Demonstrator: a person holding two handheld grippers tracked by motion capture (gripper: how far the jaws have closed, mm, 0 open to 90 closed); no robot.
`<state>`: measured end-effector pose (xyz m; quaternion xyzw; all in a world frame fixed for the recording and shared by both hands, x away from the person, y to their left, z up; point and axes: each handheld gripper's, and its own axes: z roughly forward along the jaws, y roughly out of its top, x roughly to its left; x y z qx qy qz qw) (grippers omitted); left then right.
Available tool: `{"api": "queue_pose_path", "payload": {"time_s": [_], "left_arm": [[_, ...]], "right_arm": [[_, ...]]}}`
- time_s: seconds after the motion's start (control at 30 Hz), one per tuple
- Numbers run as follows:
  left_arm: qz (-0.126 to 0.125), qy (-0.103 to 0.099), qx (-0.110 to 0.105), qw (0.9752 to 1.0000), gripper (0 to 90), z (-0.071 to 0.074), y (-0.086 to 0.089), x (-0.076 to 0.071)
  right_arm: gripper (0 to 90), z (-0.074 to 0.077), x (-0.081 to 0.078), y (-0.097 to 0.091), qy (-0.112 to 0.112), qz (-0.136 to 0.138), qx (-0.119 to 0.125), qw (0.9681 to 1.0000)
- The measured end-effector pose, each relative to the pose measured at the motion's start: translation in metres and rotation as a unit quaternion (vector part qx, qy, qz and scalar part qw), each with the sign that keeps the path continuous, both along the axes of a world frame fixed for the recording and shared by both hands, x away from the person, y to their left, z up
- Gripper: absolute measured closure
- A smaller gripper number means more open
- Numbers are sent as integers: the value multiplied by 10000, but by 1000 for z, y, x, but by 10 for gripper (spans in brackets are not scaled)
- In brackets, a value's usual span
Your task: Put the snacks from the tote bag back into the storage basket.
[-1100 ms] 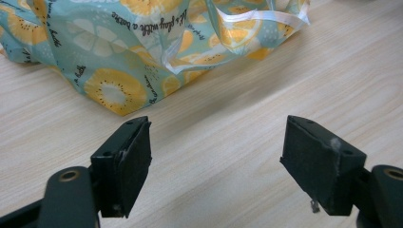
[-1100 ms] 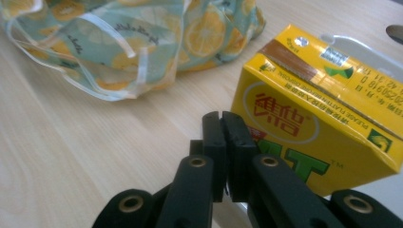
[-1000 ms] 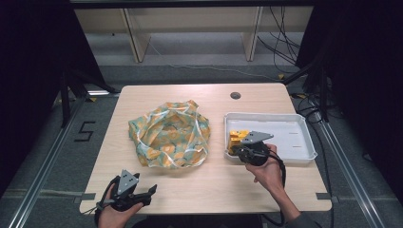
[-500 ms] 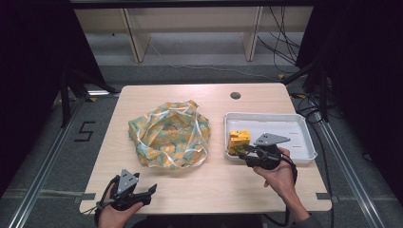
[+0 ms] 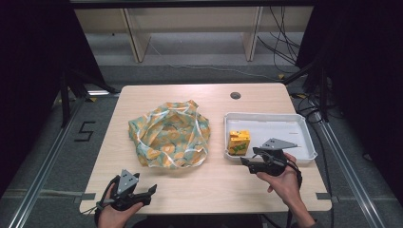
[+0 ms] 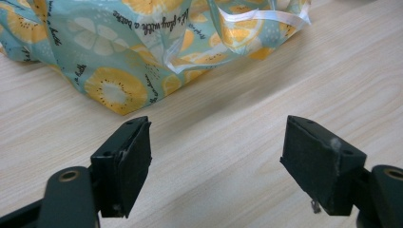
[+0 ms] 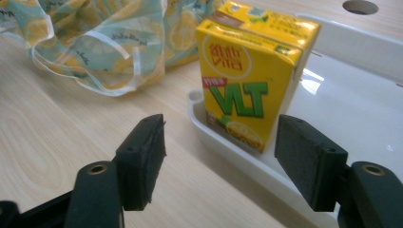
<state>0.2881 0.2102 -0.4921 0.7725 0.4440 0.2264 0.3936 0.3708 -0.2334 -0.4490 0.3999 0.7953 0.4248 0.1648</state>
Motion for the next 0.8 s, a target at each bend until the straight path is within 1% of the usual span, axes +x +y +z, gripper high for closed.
{"api": "queue_pose_path", "payload": {"time_s": [0.03,0.07,0.1,0.13,0.17,0.2,0.23,0.27,0.3,0.33,0.37,0.4,0.43,0.47,0.5,0.53,0.57,0.6,0.63,0.67,0.7,0.73,0.77,0.8], "left_arm": [[-1,-14,2,10000,244,0,0,0],[-39,11,93,9999,244,1,1,0],[11,-20,1,10000,244,0,0,-1],[-1,-17,14,10000,244,0,0,-1],[-4,-14,12,10000,244,0,0,-1],[-17,-8,28,10000,244,0,0,-1],[-19,-11,23,10000,244,0,0,-1],[-20,-10,24,10000,244,0,0,-1],[-36,-2,11,10000,244,0,0,0],[-36,-3,9,10000,245,0,0,0],[-33,-22,46,10000,244,0,0,-1],[-29,-15,25,10000,244,0,-1,-1],[-36,-1,20,10000,244,0,-1,-1],[-23,-7,-2,10000,245,-1,-1,0],[-23,3,0,10000,244,-1,-1,0],[-61,-30,61,10000,244,0,0,0],[-57,-25,55,10000,244,0,0,0],[-58,-25,58,10000,244,0,0,0],[-20,4,4,10000,244,-1,-1,0],[-13,-3,-20,10000,244,-1,-2,0],[-35,-36,22,10000,244,-1,-1,0],[-43,-40,31,10000,245,-1,-1,0],[-35,-1,44,10000,244,-1,-1,0],[-5,5,22,10000,244,-2,-1,-1]], "right_arm": [[337,0,-2,-2,8,-30,-46,10000],[329,-3,-4,-5,48,-28,25,10000],[327,-4,-5,-6,28,-48,-50,10000],[322,-5,-9,-6,122,-120,69,9998],[315,-6,-9,-9,44,-76,0,10000],[309,-7,-12,-10,159,-166,35,9997],[309,-9,-11,-13,32,-94,-11,10000],[309,-10,-14,-13,194,-162,35,9997],[306,-11,-13,-16,73,-129,-20,9999],[302,-13,-13,-17,85,-111,31,9999],[297,-13,-14,-18,126,-129,9,9998],[292,-14,-15,-19,100,-126,-72,9998],[290,-15,-16,-19,116,-104,-11,9999],[287,-16,-19,-18,188,-162,-34,9997],[283,-16,-19,-19,166,-133,-65,9998],[277,-17,-19,-20,125,-115,-96,9998],[276,-18,-21,-20,203,-122,-63,9997],[274,-19,-20,-21,134,-76,-63,9999],[269,-20,-22,-21,198,-120,-21,9997],[265,-20,-22,-22,142,-83,-46,9999],[264,-20,-23,-24,145,-66,-91,9998],[260,-20,-24,-24,175,-85,-55,9998],[253,-21,-26,-24,226,-145,-8,9996],[252,-21,-28,-25,289,-177,10,9994]]}}
